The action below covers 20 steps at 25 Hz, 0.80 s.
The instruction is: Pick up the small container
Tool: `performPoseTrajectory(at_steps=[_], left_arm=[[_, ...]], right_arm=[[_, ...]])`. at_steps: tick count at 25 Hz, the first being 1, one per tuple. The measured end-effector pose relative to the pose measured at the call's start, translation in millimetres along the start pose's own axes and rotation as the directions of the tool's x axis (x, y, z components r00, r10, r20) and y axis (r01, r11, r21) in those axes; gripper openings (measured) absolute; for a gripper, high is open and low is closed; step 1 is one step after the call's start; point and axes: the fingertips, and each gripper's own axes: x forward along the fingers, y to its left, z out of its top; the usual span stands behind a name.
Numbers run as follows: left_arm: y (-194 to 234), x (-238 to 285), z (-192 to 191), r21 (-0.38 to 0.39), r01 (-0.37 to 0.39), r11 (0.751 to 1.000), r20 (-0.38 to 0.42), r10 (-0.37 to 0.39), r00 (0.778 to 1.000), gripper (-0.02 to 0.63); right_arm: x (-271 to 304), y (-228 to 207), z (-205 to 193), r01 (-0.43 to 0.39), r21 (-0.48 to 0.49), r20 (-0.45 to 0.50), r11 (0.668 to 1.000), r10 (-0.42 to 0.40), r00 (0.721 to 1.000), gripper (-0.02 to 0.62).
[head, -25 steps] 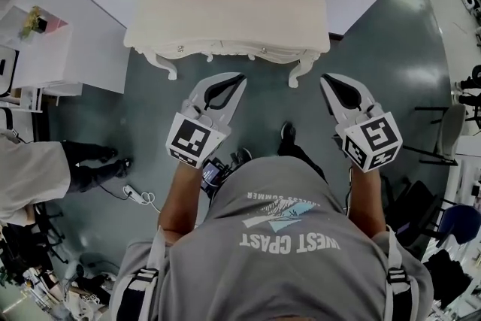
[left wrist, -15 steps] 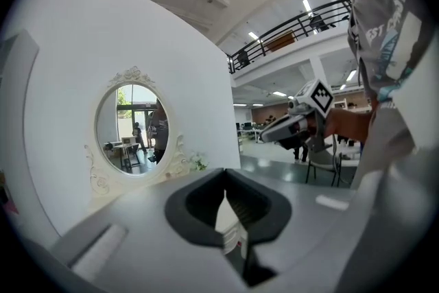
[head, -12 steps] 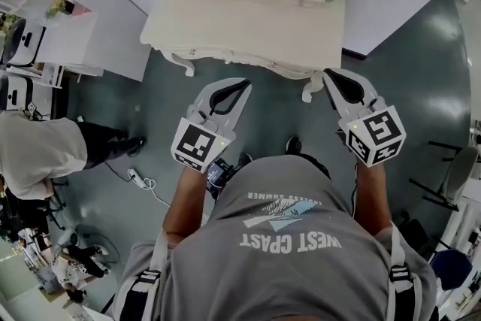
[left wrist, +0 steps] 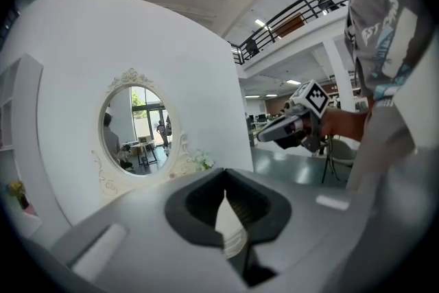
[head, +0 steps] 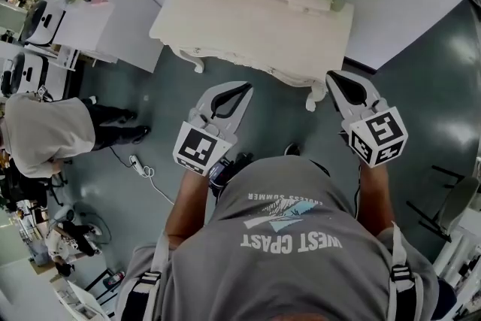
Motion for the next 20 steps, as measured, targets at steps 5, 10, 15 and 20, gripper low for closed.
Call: performPoseTrajectory(at_steps=[5, 10, 15, 20], left_arm=[[-12, 4, 3, 0.02, -0.011, 1.0, -0.011, 0.012, 1.0, 0.003], [-19, 20, 6, 0.02, 0.025, 0.999, -0.015, -0.025, 1.0, 0.003], [-28, 45, 13, 0.039, 0.115, 0.993, 0.003, -0.115, 0.993, 0.003], [-26, 70, 19, 0.069, 0.204, 0.977, 0.027, -0.206, 0.978, 0.003]], right_arm=[[-9, -8, -6, -0.01, 0.016, 0.009, 1.0, 0.01, 1.0, 0.002], [-23, -18, -14, 0.022, 0.042, 0.001, 0.999, -0.022, 1.0, 0.002], [-40, -33, -23, 0.103, 0.07, -0.015, 0.992, -0.102, 0.995, 0.002], [-49, -49, -25, 0.196, 0.095, -0.025, 0.976, -0.195, 0.981, 0.002]])
